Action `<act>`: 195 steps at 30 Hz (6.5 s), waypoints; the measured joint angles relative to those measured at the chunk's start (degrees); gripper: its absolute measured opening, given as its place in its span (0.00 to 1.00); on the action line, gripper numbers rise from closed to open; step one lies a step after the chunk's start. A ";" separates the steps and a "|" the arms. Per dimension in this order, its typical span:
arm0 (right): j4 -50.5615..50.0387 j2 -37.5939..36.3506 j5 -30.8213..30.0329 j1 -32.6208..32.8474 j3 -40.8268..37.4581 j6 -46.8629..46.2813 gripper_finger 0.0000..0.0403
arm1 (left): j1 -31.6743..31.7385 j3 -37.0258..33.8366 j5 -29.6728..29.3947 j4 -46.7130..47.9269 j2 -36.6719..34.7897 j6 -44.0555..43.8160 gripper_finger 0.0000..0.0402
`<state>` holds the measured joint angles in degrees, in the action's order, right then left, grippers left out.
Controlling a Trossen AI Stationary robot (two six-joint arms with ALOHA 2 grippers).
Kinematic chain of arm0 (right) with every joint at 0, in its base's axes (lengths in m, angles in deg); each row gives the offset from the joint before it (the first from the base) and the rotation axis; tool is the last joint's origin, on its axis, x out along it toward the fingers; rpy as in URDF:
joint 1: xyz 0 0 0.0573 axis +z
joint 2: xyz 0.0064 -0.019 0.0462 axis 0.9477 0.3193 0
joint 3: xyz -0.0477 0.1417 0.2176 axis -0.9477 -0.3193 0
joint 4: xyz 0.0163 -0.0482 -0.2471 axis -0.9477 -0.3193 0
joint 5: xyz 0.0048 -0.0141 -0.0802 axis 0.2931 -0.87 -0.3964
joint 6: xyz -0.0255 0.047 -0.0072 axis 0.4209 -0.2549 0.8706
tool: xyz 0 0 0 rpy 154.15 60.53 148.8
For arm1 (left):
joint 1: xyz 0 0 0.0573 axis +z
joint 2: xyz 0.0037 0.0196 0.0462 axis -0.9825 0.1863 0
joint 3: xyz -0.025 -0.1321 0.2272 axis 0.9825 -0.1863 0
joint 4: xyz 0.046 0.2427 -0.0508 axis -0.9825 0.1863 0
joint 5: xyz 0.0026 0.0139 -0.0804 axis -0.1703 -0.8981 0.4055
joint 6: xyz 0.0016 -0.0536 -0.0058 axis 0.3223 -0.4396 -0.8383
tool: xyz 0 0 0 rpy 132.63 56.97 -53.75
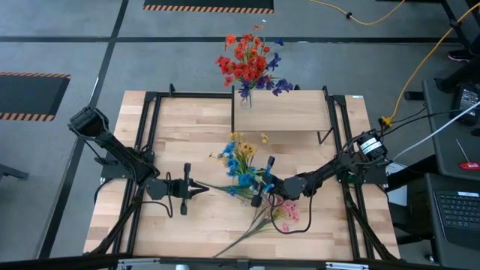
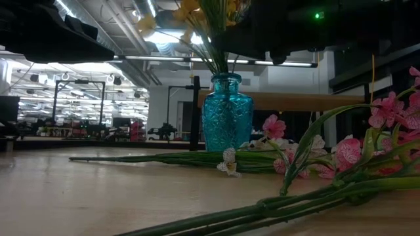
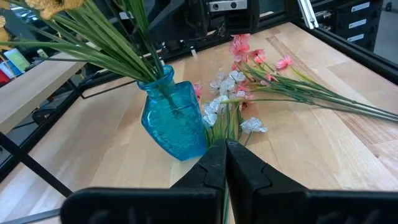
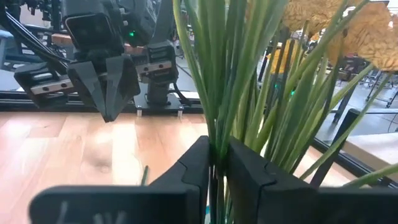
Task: Pick and place flowers into a vace then onto a shelf
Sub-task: Put the blue flowers into the blue vase, then put the white flowers into the blue vase
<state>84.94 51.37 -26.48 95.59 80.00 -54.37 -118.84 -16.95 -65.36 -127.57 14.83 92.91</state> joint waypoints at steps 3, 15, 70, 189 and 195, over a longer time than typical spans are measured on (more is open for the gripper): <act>-1.55 0.00 -0.02 0.00 0.00 -0.20 0.17 | 0.00 0.00 0.00 0.00 0.00 0.00 0.00; -6.70 -1.83 -0.42 1.10 -0.04 -1.89 0.37 | 0.00 0.00 0.00 0.02 0.00 0.02 0.01; -12.98 -7.04 -2.11 2.14 -0.02 -5.94 0.04 | -0.01 0.02 0.00 0.24 0.00 -1.31 0.00; -28.83 -7.61 -5.73 10.88 0.02 -15.02 0.02 | 21.07 34.25 26.91 45.09 29.13 -13.16 0.47; -28.92 -7.61 -5.73 10.88 0.02 -15.04 0.03 | 21.21 34.45 26.73 44.61 30.87 -13.55 0.42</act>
<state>56.02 43.77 -32.21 106.47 80.02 -69.41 -97.63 17.50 -38.62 -82.96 45.70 79.36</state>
